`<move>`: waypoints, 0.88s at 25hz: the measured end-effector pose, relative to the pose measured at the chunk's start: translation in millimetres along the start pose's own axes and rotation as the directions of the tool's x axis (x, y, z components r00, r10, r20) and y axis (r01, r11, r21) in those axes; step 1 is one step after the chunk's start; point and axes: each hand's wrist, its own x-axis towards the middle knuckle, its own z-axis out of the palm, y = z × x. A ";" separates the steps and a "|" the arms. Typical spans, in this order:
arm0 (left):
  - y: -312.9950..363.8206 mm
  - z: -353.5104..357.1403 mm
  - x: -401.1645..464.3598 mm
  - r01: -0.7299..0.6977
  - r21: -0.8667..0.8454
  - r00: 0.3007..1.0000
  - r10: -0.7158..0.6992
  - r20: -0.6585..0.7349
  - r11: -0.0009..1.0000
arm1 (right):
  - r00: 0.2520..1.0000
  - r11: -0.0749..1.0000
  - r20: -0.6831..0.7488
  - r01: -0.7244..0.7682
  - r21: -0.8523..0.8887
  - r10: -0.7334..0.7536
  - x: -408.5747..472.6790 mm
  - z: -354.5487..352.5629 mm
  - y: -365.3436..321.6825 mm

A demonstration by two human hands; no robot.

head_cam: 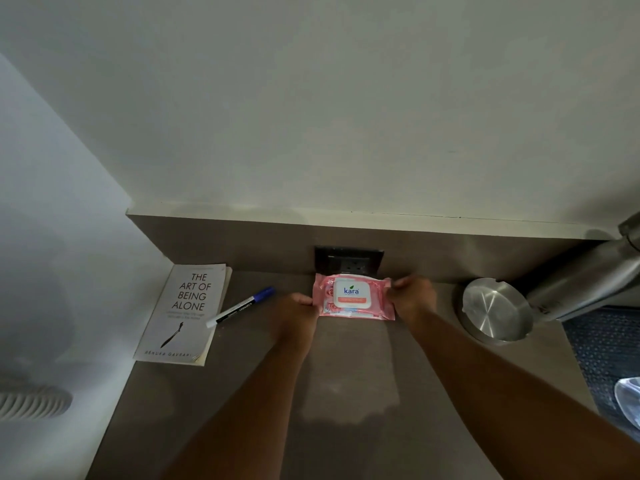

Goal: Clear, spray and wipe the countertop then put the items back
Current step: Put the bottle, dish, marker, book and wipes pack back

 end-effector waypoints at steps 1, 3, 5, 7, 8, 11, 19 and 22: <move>0.7 -2.0 -0.8 -0.013 0.020 1.000 0.013 -0.006 1.000 | 1.000 1.000 -0.029 0.000 0.006 0.000 -3.8 -0.5 -1.6; -2.0 -12.5 -1.1 -0.066 0.042 0.998 0.067 -0.008 0.997 | 0.996 1.000 -0.092 0.022 0.008 -0.021 -15.3 0.5 -2.5; -12.8 -35.3 1.0 -0.132 0.082 0.991 0.135 -0.027 0.988 | 0.982 0.987 -0.103 0.159 0.016 -0.157 -34.6 9.9 -1.9; -33.2 -64.9 6.6 -0.167 0.236 0.972 0.201 -0.125 0.957 | 0.931 0.932 0.036 0.363 0.012 -0.363 -56.7 28.1 -13.9; -45.8 -80.7 9.8 -0.155 0.337 0.956 0.227 -0.186 0.928 | 0.878 0.884 0.141 0.466 -0.030 -0.458 -63.6 41.0 -24.2; -76.6 -116.7 16.0 -0.094 0.516 0.940 0.246 -0.235 0.851 | 0.651 0.631 0.440 0.745 -0.215 -0.618 -72.8 91.7 -67.7; -85.2 -139.8 23.5 -0.157 0.656 0.924 0.345 -0.167 0.738 | 0.405 0.119 0.691 0.898 -0.424 -0.599 -73.1 158.8 -142.0; -103.9 -168.5 18.5 -0.048 0.569 0.915 0.265 -0.305 0.821 | 0.288 0.004 0.690 0.924 -0.382 -0.664 -84.9 177.6 -169.3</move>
